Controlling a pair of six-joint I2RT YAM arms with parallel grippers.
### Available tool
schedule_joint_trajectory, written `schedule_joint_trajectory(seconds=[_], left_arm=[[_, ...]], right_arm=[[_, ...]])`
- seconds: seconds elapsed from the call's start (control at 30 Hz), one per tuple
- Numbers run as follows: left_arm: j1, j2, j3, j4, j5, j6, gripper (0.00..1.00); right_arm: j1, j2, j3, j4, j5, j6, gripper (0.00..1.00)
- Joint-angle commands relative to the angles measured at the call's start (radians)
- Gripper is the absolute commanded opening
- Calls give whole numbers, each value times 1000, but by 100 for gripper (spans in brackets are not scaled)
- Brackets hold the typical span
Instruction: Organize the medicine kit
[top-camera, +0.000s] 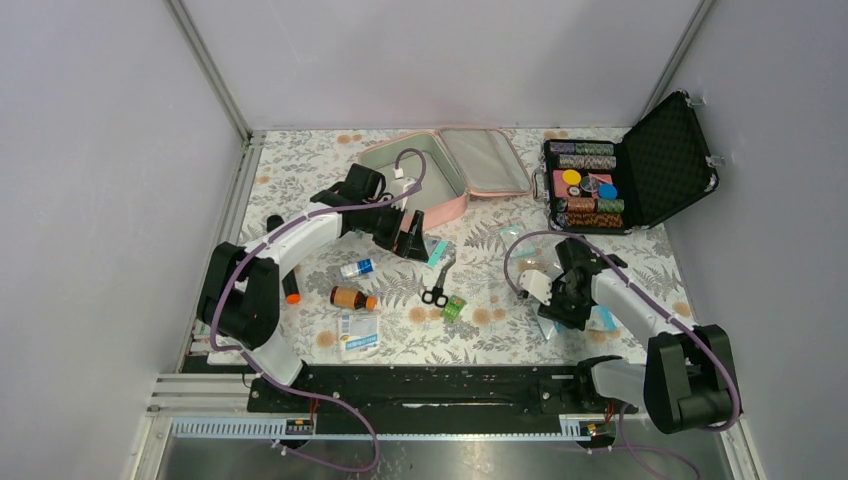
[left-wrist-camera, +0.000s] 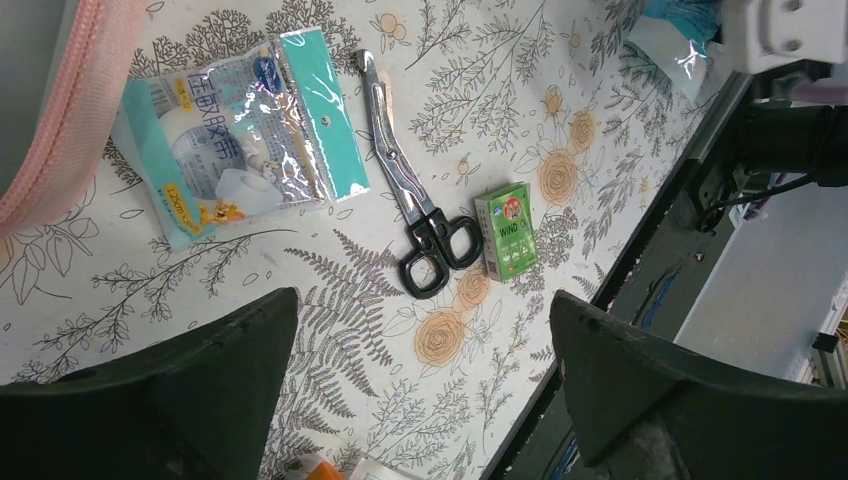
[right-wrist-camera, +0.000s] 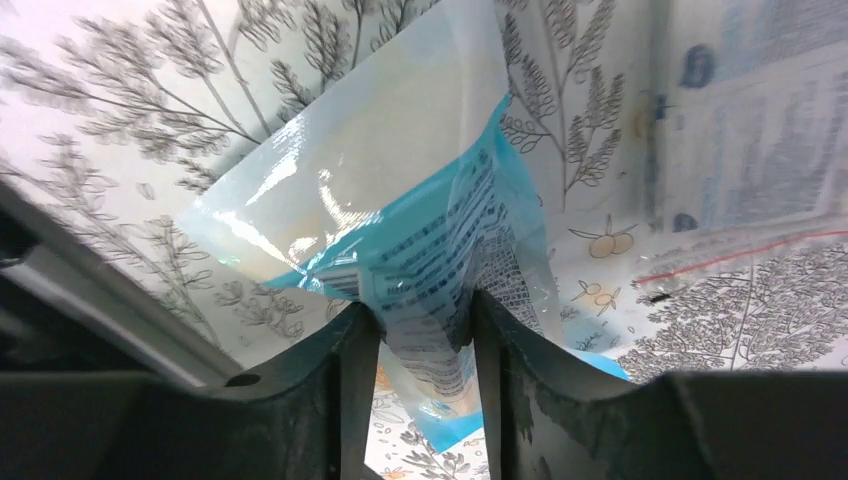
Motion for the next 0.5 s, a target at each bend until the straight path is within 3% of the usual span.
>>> schedule_joint_trajectory(seconds=[0.0,0.1,0.23,0.37,0.47], left_arm=[[-4,-22,35,19,3,39,96],[-4,-3,62,15,27,41,96],[-4,43,112,16,104,22,96],[-4,34,118,59,290,-2,96],[-10,-52,41,161,442,92,97]], right_arm=[[20,-78,168,-160,-190,103,40],[20,-101,326,-257,-346,197,32],[20,-73,472,-256,-563,358,30],[20,24,555,-162,-838,572,30],[20,127,618,-116,-1072,665,32]])
